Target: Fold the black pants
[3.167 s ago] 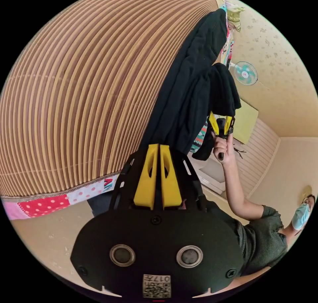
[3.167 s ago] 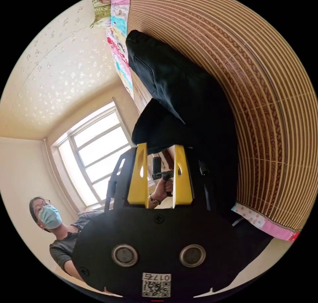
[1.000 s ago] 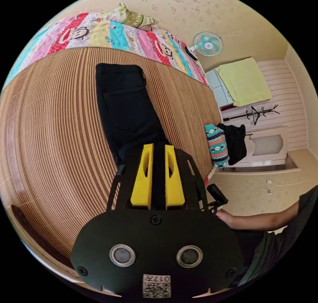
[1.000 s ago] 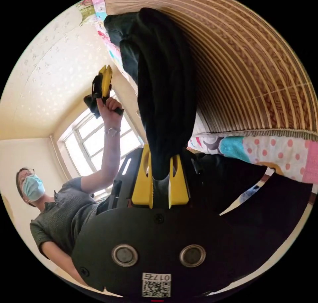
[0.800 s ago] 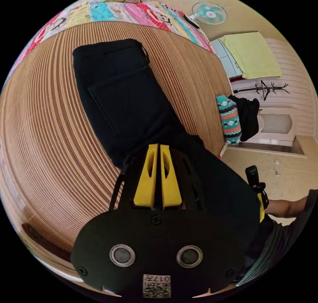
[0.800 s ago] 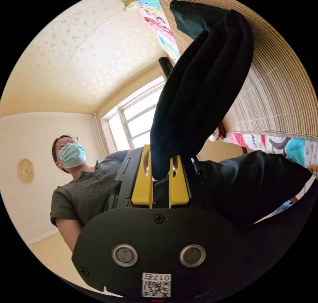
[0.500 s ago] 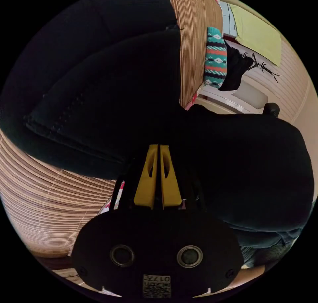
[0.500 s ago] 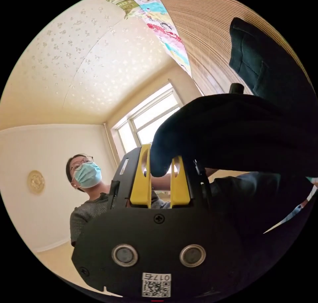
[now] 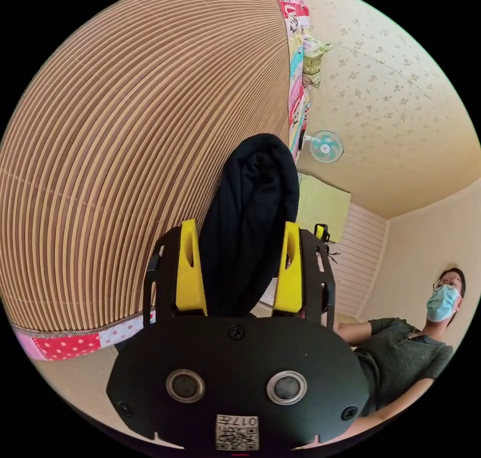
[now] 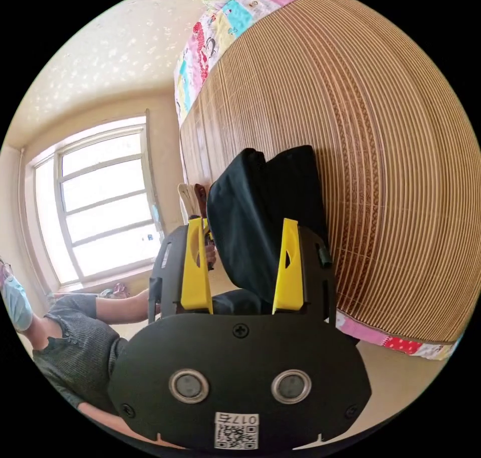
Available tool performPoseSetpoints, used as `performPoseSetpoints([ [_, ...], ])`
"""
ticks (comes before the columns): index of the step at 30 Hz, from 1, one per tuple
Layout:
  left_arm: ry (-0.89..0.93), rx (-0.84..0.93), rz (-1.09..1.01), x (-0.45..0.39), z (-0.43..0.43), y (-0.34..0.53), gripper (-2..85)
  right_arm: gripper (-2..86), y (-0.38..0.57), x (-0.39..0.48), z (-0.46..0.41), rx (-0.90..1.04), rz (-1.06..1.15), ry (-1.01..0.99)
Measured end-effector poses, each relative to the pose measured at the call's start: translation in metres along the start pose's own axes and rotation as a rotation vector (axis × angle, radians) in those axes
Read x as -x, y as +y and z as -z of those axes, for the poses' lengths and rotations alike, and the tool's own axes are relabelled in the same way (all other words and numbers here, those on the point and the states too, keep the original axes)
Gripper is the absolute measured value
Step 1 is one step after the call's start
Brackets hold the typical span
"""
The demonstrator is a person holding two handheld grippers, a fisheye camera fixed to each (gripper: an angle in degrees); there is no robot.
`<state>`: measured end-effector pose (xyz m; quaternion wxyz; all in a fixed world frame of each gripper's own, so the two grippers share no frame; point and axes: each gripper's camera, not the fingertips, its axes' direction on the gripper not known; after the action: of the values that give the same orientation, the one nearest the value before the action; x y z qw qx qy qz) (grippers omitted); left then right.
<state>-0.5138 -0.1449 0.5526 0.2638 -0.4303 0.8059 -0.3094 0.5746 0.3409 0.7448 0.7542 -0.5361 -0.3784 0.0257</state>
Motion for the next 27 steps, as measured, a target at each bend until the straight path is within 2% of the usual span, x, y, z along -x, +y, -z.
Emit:
performPoseSetpoints([
  [4,0.076,0.050,-0.054,-0.006,-0.019,-0.025,21.4,20.9,-0.002,-0.019,-0.065,0.103,0.004,0.019],
  [7,0.088,0.114,-0.099,-0.025,-0.040,-0.040,16.3,17.3,-0.001,-0.023,-0.105,0.216,-0.007,-0.016],
  [9,0.105,0.199,-0.196,-0.048,-0.054,-0.049,12.4,12.3,0.007,-0.014,-0.101,0.203,-0.018,-0.002],
  [11,0.124,0.249,-0.267,-0.060,-0.058,-0.055,10.6,6.8,0.033,0.021,-0.083,0.134,0.157,-0.052],
  [12,0.113,0.244,-0.277,-0.062,-0.055,-0.059,10.1,6.7,0.041,0.028,-0.080,0.116,0.178,-0.069],
  [13,0.098,0.236,-0.268,-0.060,-0.053,-0.061,9.8,6.5,0.056,0.036,-0.076,0.090,0.181,-0.066],
  [15,-0.088,0.172,-0.162,-0.041,-0.038,-0.068,10.7,7.3,0.070,0.037,-0.073,0.066,0.124,-0.032],
  [17,-0.236,0.043,-0.072,-0.025,-0.012,-0.065,13.2,10.7,0.076,0.018,-0.078,0.081,-0.033,0.003],
  [19,-0.199,-0.098,-0.044,-0.012,0.018,-0.058,16.6,16.8,0.079,0.004,-0.076,0.034,-0.114,-0.023],
  [20,-0.116,-0.152,-0.050,-0.003,0.033,-0.054,18.9,21.6,0.079,0.000,-0.073,-0.008,-0.130,-0.065],
  [21,-0.045,-0.154,-0.059,0.006,0.039,-0.053,22.2,22.7,0.079,-0.001,-0.072,-0.022,-0.134,-0.084],
  [22,-0.028,-0.136,-0.062,0.009,0.040,-0.053,23.8,24.8,0.077,-0.003,-0.074,-0.033,-0.138,-0.108],
  [25,-0.108,0.093,-0.087,0.023,0.013,-0.056,29.0,27.3,0.067,-0.006,-0.091,-0.003,-0.138,-0.142],
  [27,-0.225,0.371,-0.100,0.038,-0.035,-0.049,29.0,27.4,0.058,-0.002,-0.108,0.030,-0.114,-0.192],
])
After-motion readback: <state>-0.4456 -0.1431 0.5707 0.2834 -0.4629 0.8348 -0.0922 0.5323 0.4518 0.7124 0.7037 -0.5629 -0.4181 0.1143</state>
